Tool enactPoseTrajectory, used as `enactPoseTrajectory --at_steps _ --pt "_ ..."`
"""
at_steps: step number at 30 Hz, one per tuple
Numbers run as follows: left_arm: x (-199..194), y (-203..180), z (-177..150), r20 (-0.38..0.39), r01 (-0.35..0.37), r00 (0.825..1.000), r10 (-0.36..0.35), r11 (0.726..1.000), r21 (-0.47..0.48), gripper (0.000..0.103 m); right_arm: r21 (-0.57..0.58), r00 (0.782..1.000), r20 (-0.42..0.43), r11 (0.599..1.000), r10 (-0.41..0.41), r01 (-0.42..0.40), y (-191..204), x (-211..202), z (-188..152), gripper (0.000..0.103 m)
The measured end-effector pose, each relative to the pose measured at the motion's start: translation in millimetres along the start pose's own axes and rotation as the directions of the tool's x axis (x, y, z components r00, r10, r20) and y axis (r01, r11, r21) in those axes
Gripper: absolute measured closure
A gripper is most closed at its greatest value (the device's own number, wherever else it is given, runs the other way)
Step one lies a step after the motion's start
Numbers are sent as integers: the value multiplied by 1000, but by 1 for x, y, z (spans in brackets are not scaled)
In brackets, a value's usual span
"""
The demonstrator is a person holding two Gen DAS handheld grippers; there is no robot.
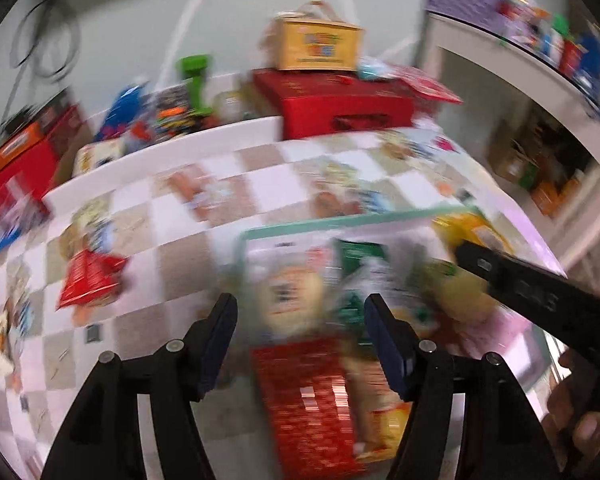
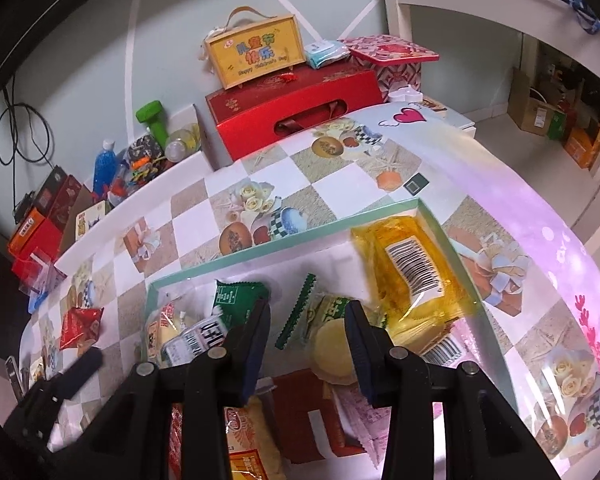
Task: Organize snacks
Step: 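Carry the cracker packet and jelly cup over the white tray and open both tools, then move both tools back toward the white packet and red triangular packet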
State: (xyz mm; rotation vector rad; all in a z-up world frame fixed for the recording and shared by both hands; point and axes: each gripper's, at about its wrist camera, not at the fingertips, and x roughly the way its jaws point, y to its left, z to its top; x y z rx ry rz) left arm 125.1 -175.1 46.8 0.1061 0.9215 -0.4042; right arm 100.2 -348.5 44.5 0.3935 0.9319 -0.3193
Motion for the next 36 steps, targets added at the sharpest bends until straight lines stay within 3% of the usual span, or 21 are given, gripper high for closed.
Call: enactPoseTrajectory --at_steps 2,5,8,10,13,22,24,26,28,36 --pt "-2 20 1 1 -26 1000 26 998 -63 36 -20 1000 -9 1000 3 -3 8 3 -1 60" --pt "-4 52 -2 -4 -78 997 79 985 -156 36 -44 1000 -16 999 10 -11 20 4 -3 45" --pt "-5 81 -6 -17 -125 992 125 965 -231 35 -86 1000 -13 996 28 -29 36 4 -5 38" --pt "-6 99 -10 -28 -155 988 154 945 -287 14 -109 999 -16 993 44 -46 48 4 -7 31" --pt "-11 124 -16 -27 -194 980 197 917 -350 13 -146 998 -26 987 60 -63 64 7 -11 30" --pt "-24 169 -28 -31 -272 957 289 851 -449 13 -250 992 -63 960 112 -124 116 13 -27 25" --pt "-26 177 -31 -32 -279 954 299 841 -464 12 -276 990 -68 951 126 -140 128 14 -31 17" --pt "-29 184 -34 -28 -282 951 307 831 -479 3 -296 988 -71 943 140 -154 140 14 -36 9" --pt "-33 192 -37 -13 -282 948 318 821 -496 1 -299 984 -74 938 161 -176 149 16 -39 0" --pt "-45 227 -43 28 -291 931 363 787 -544 1 -370 977 -75 905 198 -212 185 19 -51 0"
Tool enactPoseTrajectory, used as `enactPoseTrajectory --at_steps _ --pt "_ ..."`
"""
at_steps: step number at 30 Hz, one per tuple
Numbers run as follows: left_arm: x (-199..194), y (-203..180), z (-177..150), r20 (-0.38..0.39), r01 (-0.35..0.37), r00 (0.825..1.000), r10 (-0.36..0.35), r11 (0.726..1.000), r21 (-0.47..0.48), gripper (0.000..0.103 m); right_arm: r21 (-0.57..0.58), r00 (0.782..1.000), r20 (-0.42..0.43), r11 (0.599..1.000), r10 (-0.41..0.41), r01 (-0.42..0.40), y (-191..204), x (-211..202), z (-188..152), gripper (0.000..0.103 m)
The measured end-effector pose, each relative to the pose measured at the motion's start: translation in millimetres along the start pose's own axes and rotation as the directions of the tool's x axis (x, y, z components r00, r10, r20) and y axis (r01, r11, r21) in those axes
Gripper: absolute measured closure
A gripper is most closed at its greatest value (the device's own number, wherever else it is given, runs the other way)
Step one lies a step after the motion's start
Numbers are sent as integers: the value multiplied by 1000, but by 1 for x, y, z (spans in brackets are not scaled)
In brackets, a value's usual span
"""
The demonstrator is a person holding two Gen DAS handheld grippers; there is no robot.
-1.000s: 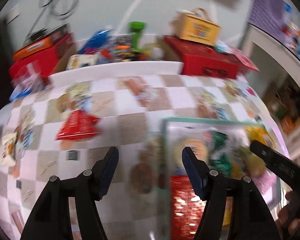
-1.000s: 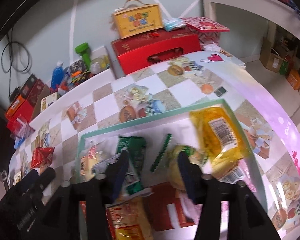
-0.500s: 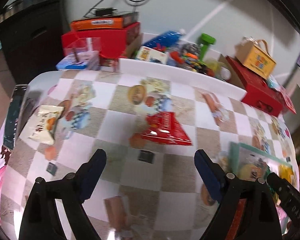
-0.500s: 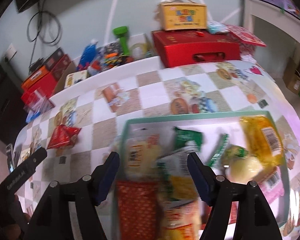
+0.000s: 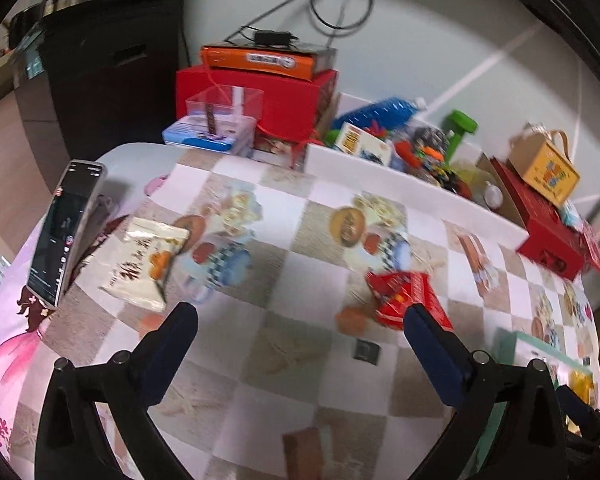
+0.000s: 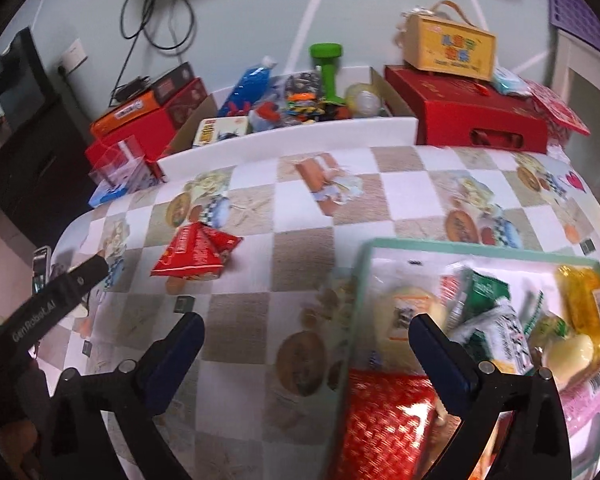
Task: Organize snacks
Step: 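Move both tools back toward the white packet and red triangular packet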
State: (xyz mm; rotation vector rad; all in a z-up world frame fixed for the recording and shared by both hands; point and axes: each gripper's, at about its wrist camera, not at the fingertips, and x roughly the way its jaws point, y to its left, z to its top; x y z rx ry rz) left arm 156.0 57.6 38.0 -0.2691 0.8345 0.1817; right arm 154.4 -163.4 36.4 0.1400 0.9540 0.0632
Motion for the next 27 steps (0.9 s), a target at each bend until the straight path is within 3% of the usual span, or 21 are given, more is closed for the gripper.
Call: enactPoseTrajectory --at_steps 9,27 --pt "2 37 17 57 -42 997 42 999 -10 1 -27 996 87 999 35 -33 30 10 17 0" --pt "48 94 26 -8 -124 992 123 990 -73 1 -109 982 165 991 95 -78 79 49 30 0"
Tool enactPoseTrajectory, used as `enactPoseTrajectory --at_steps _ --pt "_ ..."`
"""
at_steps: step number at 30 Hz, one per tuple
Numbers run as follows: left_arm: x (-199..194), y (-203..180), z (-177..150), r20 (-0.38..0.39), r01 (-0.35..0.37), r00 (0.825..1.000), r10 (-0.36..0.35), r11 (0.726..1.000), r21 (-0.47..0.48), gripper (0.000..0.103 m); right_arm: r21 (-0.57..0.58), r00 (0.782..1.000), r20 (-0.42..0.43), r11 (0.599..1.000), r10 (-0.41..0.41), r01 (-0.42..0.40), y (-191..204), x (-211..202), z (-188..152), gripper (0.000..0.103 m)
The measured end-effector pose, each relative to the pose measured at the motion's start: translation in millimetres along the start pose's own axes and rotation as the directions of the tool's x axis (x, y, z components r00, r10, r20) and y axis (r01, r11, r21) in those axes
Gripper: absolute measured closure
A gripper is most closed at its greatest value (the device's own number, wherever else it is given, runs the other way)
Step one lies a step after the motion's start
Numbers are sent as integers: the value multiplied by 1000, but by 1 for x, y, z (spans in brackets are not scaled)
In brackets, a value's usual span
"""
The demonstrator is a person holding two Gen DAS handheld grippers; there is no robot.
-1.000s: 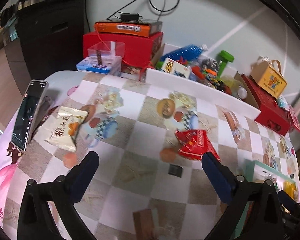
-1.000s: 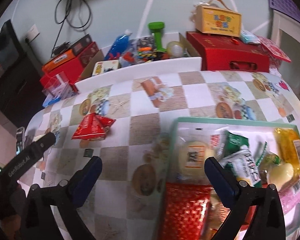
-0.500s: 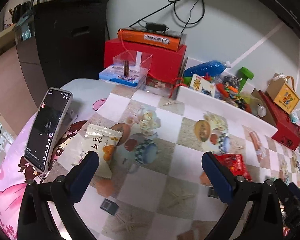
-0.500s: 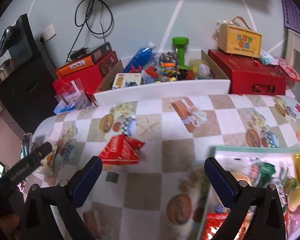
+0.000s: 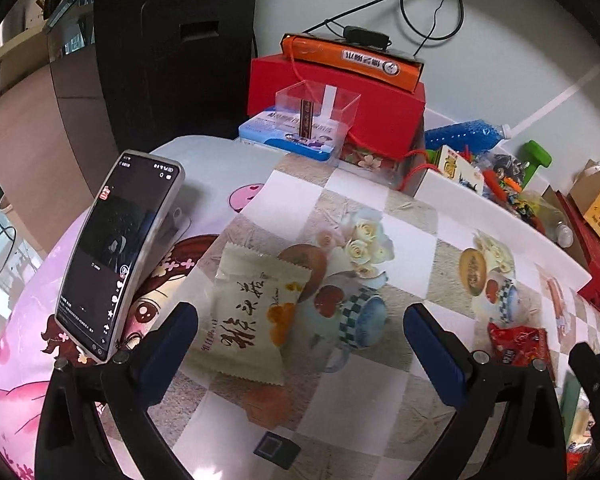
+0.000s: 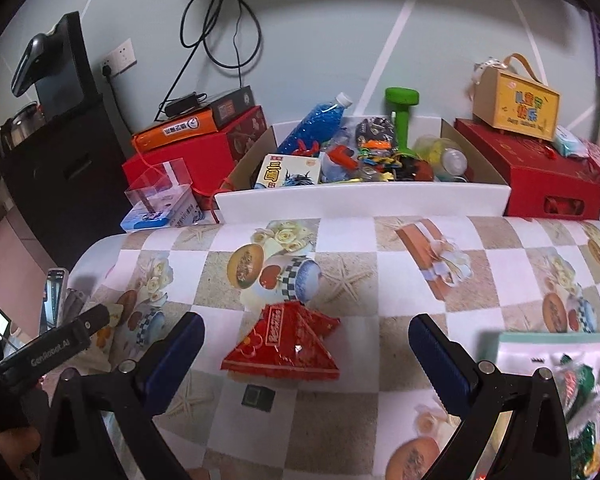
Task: Organize snacks
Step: 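Move both tools back toward the white packet and red triangular packet, then grasp the white cream packet with the left tool while the right tool grasps the red triangular packet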
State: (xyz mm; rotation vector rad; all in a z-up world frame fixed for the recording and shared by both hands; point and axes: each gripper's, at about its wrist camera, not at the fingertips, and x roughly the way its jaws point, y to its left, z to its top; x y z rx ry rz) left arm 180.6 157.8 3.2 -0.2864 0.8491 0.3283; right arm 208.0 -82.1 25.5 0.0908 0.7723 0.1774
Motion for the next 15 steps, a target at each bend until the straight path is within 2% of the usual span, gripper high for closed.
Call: enactPoseTrajectory --at_steps 9,15 --pt "18 0 -5 -25 -10 1000 10 1000 3 1 -9 1000 -19 1000 5 -5 -1 22 -7 0" --pt "33 7 -8 -39 1 999 -2 999 -34 2 8 999 -47 1000 20 -19 -3 37 -13 0"
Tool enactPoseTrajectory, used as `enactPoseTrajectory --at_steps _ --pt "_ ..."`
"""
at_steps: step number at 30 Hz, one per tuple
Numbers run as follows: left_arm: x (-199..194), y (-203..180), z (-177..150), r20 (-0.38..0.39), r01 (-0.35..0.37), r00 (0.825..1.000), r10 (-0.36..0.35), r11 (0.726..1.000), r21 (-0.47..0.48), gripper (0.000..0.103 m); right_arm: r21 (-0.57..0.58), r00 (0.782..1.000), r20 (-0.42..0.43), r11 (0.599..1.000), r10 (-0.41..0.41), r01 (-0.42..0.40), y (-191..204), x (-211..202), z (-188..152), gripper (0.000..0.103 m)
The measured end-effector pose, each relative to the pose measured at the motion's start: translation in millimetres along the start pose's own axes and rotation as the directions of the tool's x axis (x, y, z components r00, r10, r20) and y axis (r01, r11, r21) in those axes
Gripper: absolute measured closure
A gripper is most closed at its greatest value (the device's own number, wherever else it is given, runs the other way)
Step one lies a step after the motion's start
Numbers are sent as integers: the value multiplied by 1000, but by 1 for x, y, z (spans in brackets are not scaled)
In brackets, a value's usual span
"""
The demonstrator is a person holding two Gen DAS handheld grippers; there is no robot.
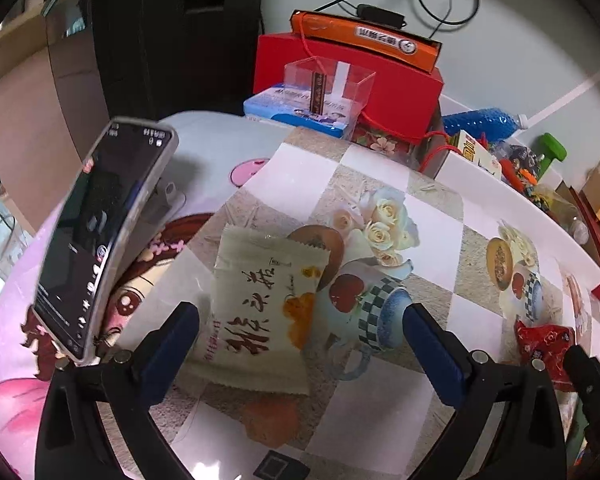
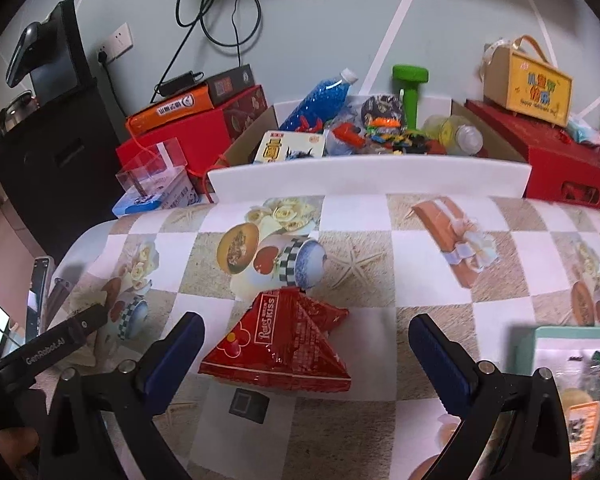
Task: Organize snacks
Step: 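Grasp the white cream packet with the left tool while the right tool grasps the red triangular packet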
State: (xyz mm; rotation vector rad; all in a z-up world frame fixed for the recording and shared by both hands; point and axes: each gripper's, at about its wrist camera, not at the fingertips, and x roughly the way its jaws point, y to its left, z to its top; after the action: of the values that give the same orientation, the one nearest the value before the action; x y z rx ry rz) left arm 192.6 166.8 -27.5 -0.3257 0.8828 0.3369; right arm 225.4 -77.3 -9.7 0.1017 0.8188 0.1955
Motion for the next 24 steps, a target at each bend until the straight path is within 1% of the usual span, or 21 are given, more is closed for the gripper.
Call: enactPoseTrajectory --at_steps 3,7,10,14,16,21,22,23,24 --pt "7 4 -2 -14 2 1000 -2 1000 -18 9 -3 1000 -9 1000 -4 4 1 4 -2 0" --pt "8 4 -3 -10 -1 1000 1 1000 -25 11 -6 1000 -10 1000 -5 5 3 6 -4 0" --pt "9 3 -4 -12 -10 1000 9 1000 -21 19 -2 1000 -14 1000 -1 1 2 8 -5 0" --pt "10 2 -5 -13 -25 1000 25 1000 -7 20 7 1000 -15 1000 0 0 1 9 -5 0" --pt "10 1 -5 -14 -31 999 31 1000 -3 24 11 1000 -15 1000 6 -5 0 10 -6 2" --pt "11 0 -6 -10 -45 999 45 999 7 30 13 1000 -21 1000 2 -2 0 11 -6 11" --pt "12 0 -6 -9 -48 999 48 999 9 34 14 1000 -25 1000 1 0 0 12 -6 13" --pt "11 0 -7 -6 -54 999 54 998 10 37 17 1000 -28 1000 2 -1 0 13 -6 18" --pt "11 0 -7 -5 -57 998 57 998 9 42 20 999 -34 1000 4 -3 -1 14 -7 24"
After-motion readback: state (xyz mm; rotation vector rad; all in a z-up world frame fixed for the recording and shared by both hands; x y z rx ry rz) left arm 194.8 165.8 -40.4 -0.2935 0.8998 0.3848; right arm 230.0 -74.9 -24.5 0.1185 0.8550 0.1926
